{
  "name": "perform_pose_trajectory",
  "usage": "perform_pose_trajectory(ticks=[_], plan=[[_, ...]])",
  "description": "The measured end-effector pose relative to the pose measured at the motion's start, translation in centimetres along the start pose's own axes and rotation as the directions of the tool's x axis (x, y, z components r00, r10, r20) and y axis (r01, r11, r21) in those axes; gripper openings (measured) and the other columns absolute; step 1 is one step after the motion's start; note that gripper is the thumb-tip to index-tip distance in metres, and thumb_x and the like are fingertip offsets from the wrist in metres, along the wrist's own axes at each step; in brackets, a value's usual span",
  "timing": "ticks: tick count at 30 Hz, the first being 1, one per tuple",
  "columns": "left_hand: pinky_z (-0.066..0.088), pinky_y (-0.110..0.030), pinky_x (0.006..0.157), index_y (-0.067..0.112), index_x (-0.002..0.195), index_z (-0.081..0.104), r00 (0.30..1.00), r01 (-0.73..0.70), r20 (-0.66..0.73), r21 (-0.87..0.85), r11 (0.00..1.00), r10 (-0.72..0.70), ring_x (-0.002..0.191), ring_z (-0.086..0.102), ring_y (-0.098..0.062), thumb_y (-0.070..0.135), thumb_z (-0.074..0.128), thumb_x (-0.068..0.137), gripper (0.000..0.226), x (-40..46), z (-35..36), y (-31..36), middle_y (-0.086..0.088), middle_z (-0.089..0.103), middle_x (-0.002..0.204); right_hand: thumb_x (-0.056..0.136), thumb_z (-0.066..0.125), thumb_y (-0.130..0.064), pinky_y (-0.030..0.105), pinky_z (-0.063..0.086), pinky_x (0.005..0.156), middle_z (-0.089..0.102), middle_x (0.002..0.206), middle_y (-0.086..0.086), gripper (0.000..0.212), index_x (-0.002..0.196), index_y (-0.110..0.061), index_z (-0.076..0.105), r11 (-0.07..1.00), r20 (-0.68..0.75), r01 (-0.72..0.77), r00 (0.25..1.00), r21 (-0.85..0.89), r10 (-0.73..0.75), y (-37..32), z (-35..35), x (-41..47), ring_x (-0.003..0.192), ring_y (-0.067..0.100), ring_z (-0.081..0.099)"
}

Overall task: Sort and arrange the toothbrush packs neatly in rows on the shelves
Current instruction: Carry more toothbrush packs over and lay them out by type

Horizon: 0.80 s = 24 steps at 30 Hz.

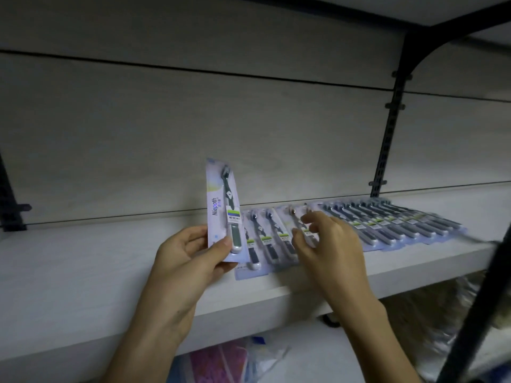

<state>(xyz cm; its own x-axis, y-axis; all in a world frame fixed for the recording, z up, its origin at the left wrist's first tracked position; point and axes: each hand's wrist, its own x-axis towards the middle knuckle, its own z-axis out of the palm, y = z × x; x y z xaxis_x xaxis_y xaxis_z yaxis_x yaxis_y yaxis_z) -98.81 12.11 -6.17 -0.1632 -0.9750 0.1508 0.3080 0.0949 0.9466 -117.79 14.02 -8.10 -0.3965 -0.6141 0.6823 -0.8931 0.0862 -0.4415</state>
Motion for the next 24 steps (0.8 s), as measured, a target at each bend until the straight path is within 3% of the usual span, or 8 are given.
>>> perform_pose_trajectory(ticks=[2,5,12,17,22,24], plan=[[0.059,-0.023,0.061,0.0,0.098,0.063,1.0,-0.001,0.012,-0.009,1.0,0.002,0.066,0.071,-0.019,-0.002,0.064,0.083,0.015,-0.1,1.3,-0.4,-0.011,0.074,0.084,0.084,0.06,-0.026,0.042,0.049,0.078,0.069,0.1,0.01,0.029,0.11,-0.014,0.066,1.0,0.001,-0.022,1.0,-0.002,0.022,1.1,-0.7,0.0,0.095,0.031,0.06],[0.06,-0.032,0.072,0.005,0.105,0.062,0.999,-0.008,0.037,0.034,0.999,0.007,0.07,0.071,-0.024,0.0,0.065,0.084,0.022,-0.1,3.7,-1.1,-0.01,0.074,0.085,0.085,0.06,-0.027,0.039,0.049,0.079,0.069,0.102,0.007,0.03,0.112,-0.016,0.065,1.0,-0.004,-0.031,1.0,0.004,0.031,3.5,-2.1,0.5,0.096,0.027,0.061],[0.058,-0.024,0.058,0.012,0.11,0.057,0.998,-0.005,0.062,-0.038,0.999,0.007,0.065,0.069,-0.02,-0.003,0.063,0.084,0.03,0.1,12.3,-3.8,-0.012,0.074,0.081,0.085,0.062,-0.024,0.03,0.044,0.075,0.069,0.101,0.005,0.03,0.113,-0.016,0.065,0.998,-0.033,-0.042,0.999,0.047,0.043,11.7,-6.1,3.1,0.096,0.023,0.062],[0.057,-0.027,0.061,0.014,0.111,0.059,0.999,0.008,0.033,0.009,1.0,-0.009,0.064,0.067,-0.02,0.003,0.065,0.085,0.029,1.2,18.8,-6.6,-0.015,0.072,0.089,0.084,0.064,-0.023,0.025,0.037,0.07,0.069,0.097,0.002,0.026,0.109,-0.018,0.066,0.998,-0.026,-0.014,1.0,0.064,0.016,18.0,-8.2,5.5,0.092,0.021,0.062],[0.059,-0.033,0.07,0.015,0.107,0.06,1.0,-0.006,-0.011,0.047,0.999,0.006,0.068,0.069,-0.026,0.003,0.065,0.086,0.024,1.9,24.5,-8.7,-0.014,0.069,0.086,0.084,0.065,-0.021,0.026,0.041,0.072,0.069,0.093,0.002,0.025,0.108,-0.016,0.066,0.995,0.003,0.018,1.0,0.097,-0.018,23.6,-9.7,7.5,0.087,0.019,0.062],[0.058,-0.029,0.066,0.015,0.106,0.061,0.999,-0.018,-0.028,0.093,0.995,0.02,0.062,0.067,-0.021,0.004,0.065,0.086,0.023,2.1,26.0,-9.2,-0.011,0.068,0.082,0.085,0.064,-0.022,0.025,0.041,0.071,0.069,0.094,0.002,0.026,0.11,-0.017,0.064,0.993,0.036,0.025,0.999,0.113,-0.029,25.1,-9.8,8.4,0.085,0.017,0.06]])
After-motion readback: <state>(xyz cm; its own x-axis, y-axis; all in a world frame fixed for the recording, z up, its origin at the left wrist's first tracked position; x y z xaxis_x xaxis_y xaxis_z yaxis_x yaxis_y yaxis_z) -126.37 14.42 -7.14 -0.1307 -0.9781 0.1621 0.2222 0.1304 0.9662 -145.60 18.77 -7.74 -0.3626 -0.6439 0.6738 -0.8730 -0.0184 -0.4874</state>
